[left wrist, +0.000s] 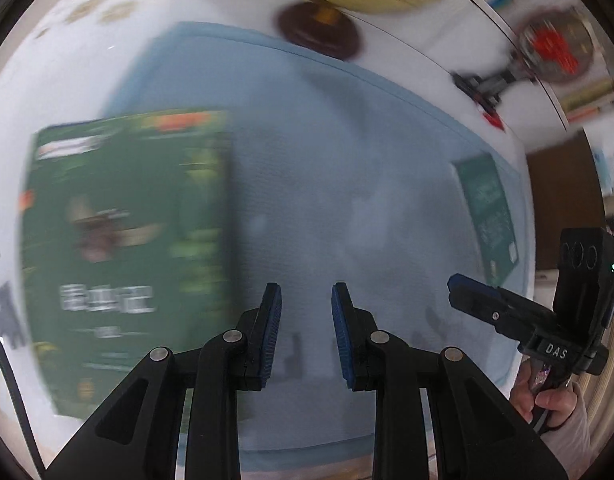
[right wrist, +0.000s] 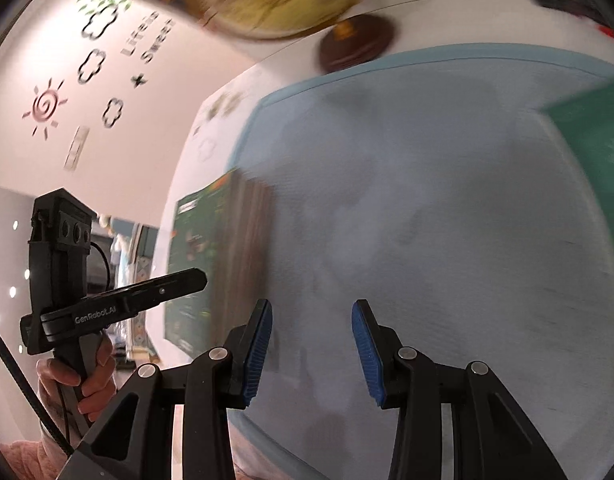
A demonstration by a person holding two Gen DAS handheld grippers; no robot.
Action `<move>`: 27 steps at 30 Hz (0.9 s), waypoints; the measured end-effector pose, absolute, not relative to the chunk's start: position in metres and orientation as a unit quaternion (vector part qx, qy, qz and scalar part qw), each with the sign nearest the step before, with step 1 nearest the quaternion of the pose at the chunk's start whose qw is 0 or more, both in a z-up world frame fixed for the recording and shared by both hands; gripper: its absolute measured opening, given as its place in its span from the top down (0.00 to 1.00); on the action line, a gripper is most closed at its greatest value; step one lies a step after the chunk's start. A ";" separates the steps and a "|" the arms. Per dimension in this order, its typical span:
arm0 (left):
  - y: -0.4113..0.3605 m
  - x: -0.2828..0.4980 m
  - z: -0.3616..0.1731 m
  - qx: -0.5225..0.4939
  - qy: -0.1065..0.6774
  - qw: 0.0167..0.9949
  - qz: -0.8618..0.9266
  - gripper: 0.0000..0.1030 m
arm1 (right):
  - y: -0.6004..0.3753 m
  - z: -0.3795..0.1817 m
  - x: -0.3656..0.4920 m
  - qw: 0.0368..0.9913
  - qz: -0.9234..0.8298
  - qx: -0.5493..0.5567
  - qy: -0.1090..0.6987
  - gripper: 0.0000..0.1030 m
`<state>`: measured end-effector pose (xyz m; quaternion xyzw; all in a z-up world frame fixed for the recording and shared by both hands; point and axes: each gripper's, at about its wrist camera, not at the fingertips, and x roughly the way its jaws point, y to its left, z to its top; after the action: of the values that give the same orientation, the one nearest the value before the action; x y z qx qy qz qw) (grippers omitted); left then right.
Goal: Organize books
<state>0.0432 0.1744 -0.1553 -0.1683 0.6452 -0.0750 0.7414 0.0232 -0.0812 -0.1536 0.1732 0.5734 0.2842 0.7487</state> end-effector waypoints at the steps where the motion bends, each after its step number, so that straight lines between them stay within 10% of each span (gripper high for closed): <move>1: 0.158 0.047 -0.156 -0.164 0.647 0.740 -0.083 0.77 | -0.095 -0.153 0.023 0.751 0.278 0.178 0.573 0.61; 27: -0.106 0.130 -0.219 -0.136 0.701 0.667 -0.213 0.77 | -0.356 -0.181 0.134 0.775 0.189 0.144 0.586 0.61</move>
<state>0.1296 -0.1058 -0.2193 -0.1357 0.7007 -0.2134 0.6671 0.1342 -0.3559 -0.1808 0.1440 0.5858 0.1891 0.7749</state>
